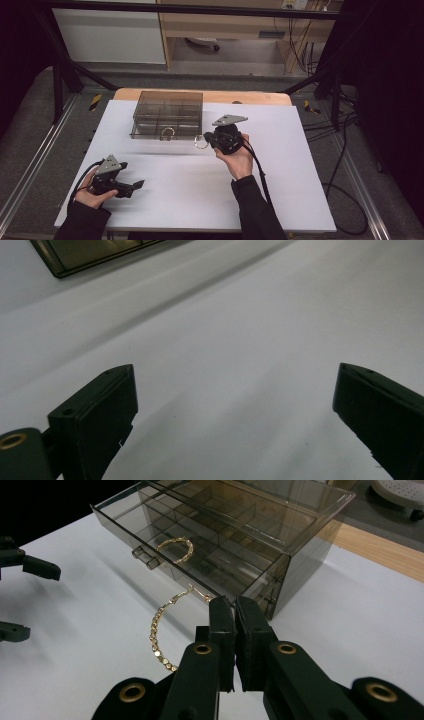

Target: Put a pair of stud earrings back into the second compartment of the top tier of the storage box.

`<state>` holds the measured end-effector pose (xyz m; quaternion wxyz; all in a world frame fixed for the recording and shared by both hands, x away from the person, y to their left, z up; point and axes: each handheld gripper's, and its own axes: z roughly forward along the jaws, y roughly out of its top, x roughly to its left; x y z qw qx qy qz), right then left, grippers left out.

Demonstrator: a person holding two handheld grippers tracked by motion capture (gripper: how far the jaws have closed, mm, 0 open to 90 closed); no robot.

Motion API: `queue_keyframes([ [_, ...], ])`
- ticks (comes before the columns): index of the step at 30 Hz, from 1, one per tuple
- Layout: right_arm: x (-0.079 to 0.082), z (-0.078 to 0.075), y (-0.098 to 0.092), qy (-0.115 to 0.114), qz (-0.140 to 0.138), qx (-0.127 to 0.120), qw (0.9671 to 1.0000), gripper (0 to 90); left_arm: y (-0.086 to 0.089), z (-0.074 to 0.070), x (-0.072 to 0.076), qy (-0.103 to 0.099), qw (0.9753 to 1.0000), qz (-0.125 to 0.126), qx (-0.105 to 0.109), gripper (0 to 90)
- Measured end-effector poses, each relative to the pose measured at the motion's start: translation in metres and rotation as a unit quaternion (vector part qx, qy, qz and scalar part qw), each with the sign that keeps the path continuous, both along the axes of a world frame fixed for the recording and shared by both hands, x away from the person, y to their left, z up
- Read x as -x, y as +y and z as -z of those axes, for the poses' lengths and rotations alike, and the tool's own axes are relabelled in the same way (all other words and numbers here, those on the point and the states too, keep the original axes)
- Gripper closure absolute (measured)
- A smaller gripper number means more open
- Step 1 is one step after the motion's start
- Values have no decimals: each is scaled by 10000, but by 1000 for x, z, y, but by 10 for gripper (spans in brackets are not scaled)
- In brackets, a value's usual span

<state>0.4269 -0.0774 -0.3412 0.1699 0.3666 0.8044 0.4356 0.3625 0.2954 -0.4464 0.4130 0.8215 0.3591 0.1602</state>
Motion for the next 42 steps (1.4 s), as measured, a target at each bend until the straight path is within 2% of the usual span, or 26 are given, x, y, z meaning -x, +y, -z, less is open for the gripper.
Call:
queue_keyframes([
  [42,-30,-9,58,-153,-14,23,9999,874,1,-1,0,-12,10000,0,39,39],
])
